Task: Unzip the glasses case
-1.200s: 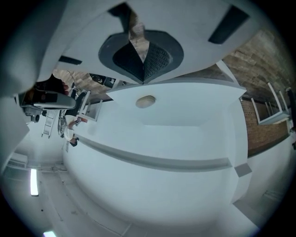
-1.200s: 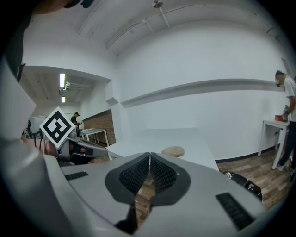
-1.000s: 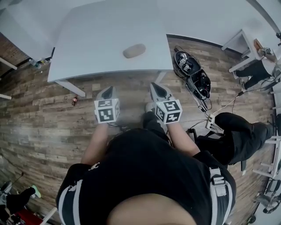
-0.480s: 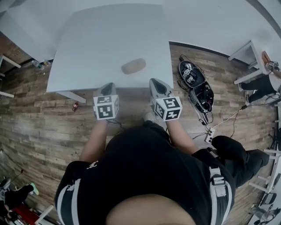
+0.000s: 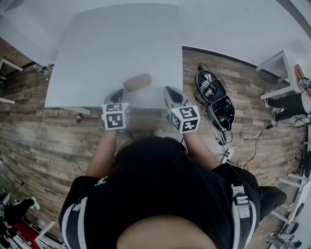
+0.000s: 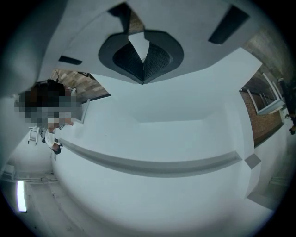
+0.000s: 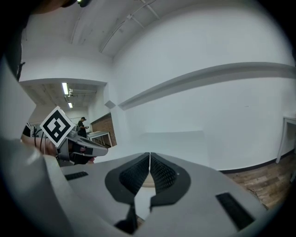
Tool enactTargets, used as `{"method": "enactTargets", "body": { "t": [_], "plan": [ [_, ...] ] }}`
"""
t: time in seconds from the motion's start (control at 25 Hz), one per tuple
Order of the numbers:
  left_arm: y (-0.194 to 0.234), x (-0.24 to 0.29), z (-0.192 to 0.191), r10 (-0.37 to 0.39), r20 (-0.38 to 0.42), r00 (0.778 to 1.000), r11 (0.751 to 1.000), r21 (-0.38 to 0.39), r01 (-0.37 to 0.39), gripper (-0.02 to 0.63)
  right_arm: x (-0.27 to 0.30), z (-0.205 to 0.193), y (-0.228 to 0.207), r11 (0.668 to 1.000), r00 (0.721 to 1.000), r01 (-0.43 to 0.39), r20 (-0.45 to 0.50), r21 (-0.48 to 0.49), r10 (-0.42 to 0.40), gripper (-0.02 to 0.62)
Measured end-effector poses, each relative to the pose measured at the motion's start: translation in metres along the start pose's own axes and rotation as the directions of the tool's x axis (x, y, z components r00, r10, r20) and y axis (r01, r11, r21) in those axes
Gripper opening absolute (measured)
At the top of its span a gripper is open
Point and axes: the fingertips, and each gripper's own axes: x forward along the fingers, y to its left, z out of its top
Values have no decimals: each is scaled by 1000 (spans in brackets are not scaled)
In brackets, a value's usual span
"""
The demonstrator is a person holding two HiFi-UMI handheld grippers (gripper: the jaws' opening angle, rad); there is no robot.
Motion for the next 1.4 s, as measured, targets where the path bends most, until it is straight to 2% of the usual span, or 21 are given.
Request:
{"method": "enactTargets", "body": {
  "t": [0.2, 0.36, 0.56, 0.72, 0.8, 0.96, 1.08, 1.16, 1.28, 1.4],
  "plan": [
    [-9, 37, 18, 12, -37, 999, 1000, -18, -13, 5, 15, -4, -57, 999, 999, -28, -43, 20, 29, 15],
    [-8, 48, 14, 6, -85, 996, 999, -37, -9, 6, 27, -16, -79, 998, 994, -52, -92, 28, 54, 15],
    [14, 67, 6, -48, -126, 991, 997, -64, 40, 6, 49, -29, -65, 996, 989, -72, -124, 54, 79, 15],
    [34, 92, 3, -93, -193, 977, 995, 12, 97, 6, 77, -35, -52, 996, 983, -69, -165, 58, 78, 15],
    [42, 113, 2, -149, -222, 964, 987, 25, 158, 8, 95, -35, -53, 997, 983, -44, -174, 68, 55, 15],
    [50, 152, 0, -287, -275, 918, 953, 20, 304, 86, 123, -32, -48, 997, 983, -1, -184, 82, 16, 15],
    [55, 177, -4, -367, -336, 867, 912, 54, 407, 132, 143, -35, -45, 994, 977, 51, -213, 93, -30, 15],
    [55, 193, -6, -425, -385, 819, 869, 80, 489, 169, 157, -36, -43, 991, 972, 84, -228, 105, -58, 15],
    [48, 214, -7, -524, -439, 730, 785, 86, 614, 241, 177, -36, -42, 982, 967, 139, -230, 127, -108, 14],
    [44, 233, -15, -572, -491, 657, 713, 99, 695, 258, 187, -34, -44, 961, 956, 229, -220, 155, -192, 14]
  ]
}}
